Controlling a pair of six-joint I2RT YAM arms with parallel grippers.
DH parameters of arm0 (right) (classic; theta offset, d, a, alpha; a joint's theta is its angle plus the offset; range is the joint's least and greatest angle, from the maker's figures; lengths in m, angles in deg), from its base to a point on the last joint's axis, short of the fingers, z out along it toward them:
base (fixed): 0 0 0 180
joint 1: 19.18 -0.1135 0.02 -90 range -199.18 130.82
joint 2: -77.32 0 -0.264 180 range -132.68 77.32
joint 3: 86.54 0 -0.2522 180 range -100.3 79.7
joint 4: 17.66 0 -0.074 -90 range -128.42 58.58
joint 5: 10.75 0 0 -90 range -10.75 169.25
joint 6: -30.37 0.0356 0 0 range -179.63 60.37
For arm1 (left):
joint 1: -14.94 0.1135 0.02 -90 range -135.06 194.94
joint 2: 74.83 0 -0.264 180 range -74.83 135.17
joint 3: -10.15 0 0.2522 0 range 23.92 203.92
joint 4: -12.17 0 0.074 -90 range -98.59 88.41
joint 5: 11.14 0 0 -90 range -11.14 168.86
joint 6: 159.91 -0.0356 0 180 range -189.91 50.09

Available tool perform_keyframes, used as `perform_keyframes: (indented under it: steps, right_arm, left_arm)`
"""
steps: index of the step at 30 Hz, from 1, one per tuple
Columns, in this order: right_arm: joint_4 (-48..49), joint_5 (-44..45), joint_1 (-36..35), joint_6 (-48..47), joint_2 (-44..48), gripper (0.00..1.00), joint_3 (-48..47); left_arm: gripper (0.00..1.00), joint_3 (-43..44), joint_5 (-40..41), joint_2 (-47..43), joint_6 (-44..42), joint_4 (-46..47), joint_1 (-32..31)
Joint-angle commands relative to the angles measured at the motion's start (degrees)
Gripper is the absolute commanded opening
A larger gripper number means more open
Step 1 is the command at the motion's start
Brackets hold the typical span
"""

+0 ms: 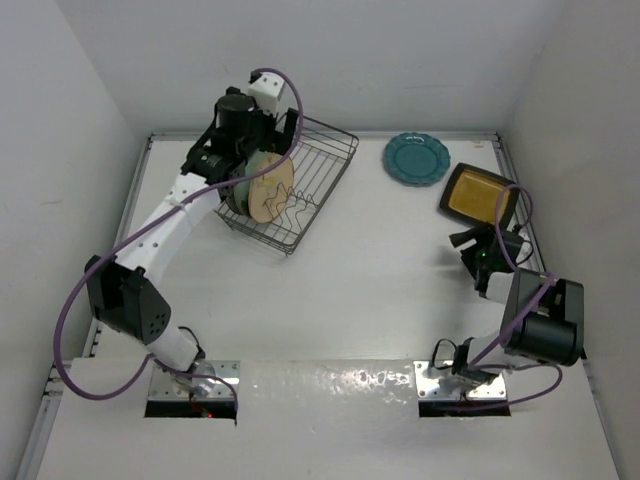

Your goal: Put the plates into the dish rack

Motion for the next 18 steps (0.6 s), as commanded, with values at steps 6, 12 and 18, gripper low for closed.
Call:
perform_keyframes:
  steps: [6, 12, 18]
  right_arm:
    - [33.58, 19.29, 0.32, 13.36, -10.08, 0.78, 5.19]
    - [45.10, 20.61, 0.58, 24.08, -25.44, 0.70, 2.11]
    - [43.45, 19.03, 1.20, 27.79, -33.12, 0.59, -3.07]
  left_arm:
    - [1.00, -0.57, -9.67, -4.34, -2.86, -10.26, 0.00]
    - [1.00, 3.03, -13.01, -2.15, -3.22, -14.31, 0.09]
    - [1.00, 5.41, -13.54, -0.04, -2.60, -15.72, 0.09]
